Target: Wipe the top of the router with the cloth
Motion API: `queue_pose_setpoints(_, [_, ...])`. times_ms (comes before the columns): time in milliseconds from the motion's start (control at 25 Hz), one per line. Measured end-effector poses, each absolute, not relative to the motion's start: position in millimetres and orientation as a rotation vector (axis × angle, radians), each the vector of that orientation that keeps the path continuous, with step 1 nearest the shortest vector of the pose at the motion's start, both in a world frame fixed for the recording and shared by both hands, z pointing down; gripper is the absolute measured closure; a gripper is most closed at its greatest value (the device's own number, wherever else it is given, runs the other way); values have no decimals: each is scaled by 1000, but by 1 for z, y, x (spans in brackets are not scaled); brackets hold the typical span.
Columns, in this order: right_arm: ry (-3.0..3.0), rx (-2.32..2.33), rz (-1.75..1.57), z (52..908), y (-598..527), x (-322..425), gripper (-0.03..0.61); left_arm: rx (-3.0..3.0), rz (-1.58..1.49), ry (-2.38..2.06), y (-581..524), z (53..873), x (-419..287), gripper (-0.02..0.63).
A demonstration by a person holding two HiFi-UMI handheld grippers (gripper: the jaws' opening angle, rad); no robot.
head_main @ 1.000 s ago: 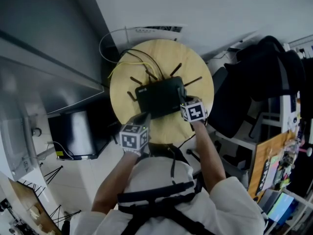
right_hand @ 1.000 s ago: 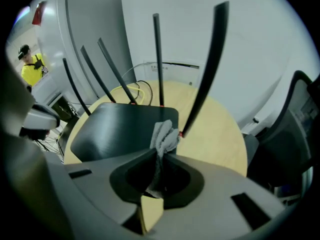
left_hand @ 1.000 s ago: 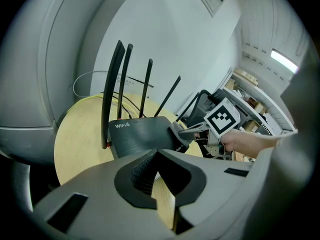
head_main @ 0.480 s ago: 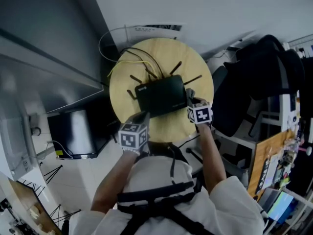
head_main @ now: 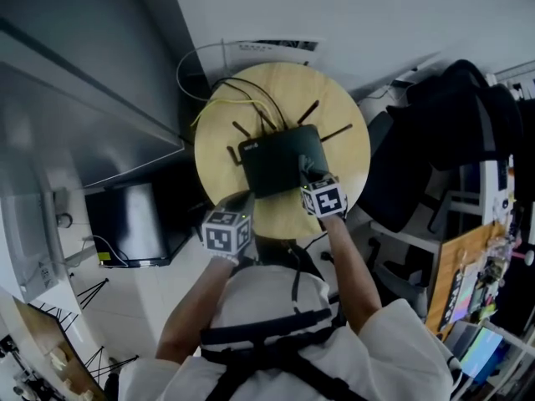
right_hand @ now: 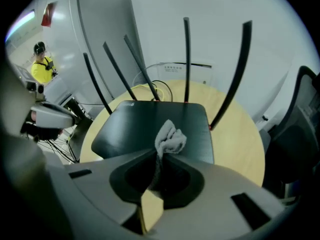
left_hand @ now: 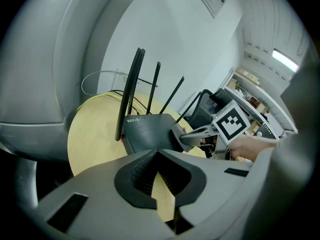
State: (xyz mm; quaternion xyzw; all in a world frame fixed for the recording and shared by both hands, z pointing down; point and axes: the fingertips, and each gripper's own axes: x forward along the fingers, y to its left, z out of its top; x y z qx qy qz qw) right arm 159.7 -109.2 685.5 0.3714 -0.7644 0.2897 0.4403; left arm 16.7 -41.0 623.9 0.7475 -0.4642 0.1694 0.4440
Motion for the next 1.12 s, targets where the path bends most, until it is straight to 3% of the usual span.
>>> queue_pose_setpoints(560, [-2012,755,721,683,-56,52,540,1829,419,-1197,-18,622,-22,624])
queue_pose_setpoints(1120, [-2134,711,855,664,-34,20,540,1850,427,-1189,-7,618,-34,624])
